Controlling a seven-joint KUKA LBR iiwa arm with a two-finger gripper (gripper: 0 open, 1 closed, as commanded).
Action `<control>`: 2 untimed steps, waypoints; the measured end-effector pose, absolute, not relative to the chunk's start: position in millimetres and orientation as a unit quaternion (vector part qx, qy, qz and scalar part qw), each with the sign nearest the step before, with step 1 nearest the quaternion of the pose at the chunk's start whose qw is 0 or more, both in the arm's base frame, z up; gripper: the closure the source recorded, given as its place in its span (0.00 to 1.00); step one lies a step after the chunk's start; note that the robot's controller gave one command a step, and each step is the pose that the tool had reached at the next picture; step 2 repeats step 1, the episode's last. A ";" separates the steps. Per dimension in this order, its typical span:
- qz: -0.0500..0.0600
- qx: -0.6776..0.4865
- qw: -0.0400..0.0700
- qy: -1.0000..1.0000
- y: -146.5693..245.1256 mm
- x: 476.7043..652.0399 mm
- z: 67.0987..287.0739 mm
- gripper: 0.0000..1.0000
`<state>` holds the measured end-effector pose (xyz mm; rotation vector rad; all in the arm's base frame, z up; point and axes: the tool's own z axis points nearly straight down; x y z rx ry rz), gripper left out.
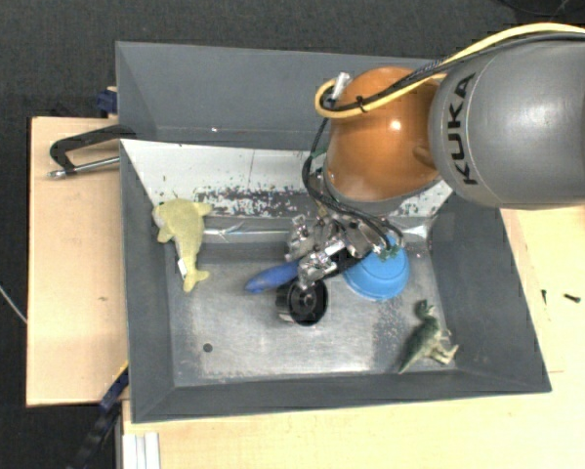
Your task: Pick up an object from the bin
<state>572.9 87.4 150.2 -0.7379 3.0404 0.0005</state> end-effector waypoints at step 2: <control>0.001 -0.235 0.004 0.972 88.6 574.0 165.6 1.00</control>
Offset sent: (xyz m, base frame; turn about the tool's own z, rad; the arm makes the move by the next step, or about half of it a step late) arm 0.0000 0.0001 0.0140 0.0000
